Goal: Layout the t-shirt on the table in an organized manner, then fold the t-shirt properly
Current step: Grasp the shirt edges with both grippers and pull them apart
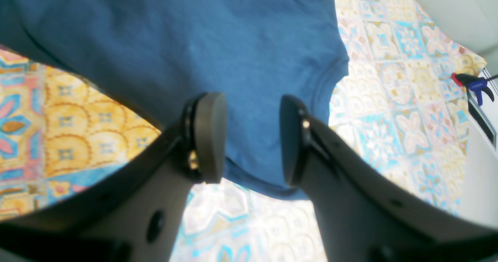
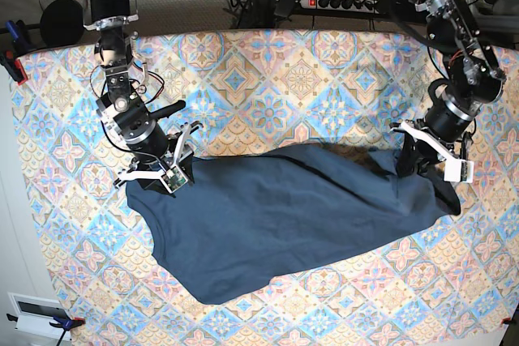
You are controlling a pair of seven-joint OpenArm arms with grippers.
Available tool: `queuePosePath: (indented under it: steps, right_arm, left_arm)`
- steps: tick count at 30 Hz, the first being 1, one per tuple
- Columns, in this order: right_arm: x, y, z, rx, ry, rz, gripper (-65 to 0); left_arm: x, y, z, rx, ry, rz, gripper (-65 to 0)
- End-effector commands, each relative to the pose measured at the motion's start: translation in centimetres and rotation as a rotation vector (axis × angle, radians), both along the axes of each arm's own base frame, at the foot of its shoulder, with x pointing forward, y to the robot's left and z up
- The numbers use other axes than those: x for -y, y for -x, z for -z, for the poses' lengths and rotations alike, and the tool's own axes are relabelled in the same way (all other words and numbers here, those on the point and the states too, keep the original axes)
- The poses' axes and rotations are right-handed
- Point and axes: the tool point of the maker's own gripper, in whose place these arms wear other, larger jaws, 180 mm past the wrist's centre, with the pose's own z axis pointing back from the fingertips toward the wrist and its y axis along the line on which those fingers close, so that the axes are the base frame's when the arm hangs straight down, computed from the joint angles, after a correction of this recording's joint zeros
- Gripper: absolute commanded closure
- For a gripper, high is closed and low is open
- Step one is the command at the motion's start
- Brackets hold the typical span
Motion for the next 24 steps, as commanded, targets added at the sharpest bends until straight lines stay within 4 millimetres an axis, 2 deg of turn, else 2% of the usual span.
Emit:
queuePosePath:
  steps: [1,3,8,13,15,18,24]
  right_arm:
    - [0.3,-0.6,-0.7,0.027,-0.008,0.003,-22.1]
    - [0.5,-0.6,0.0,0.006,-0.006,0.009,-22.1]
    - [2.7,0.3,2.4,-0.084,-0.024,0.082,-22.1]
    - [2.7,1.0,3.4,-0.231,-0.331,0.137,-22.4]
    - [3.6,1.2,3.4,-0.277,-0.409,0.153,-22.4]
    - [3.1,1.8,3.7,-0.331,-0.509,0.147,-22.4]
    - [3.3,3.1,5.2,-0.395,-0.544,0.164,-22.5]
  left_arm:
    - [-1.9,-0.2,-1.7,0.036,-0.029,-0.018,-0.1]
    - [-3.2,0.5,-2.8,0.047,0.009,-0.022,-0.1]
    - [-10.4,2.8,-4.5,0.062,0.012,-0.171,-0.1]
    - [-16.1,3.8,-3.5,0.023,0.066,-0.307,-1.7]
    - [-16.9,4.0,-2.6,0.001,0.088,-0.33,-1.7]
    - [-17.1,4.2,-1.8,-0.018,0.112,-0.342,-1.7]
    - [-16.7,4.2,-1.3,-0.022,0.131,-0.342,-1.7]
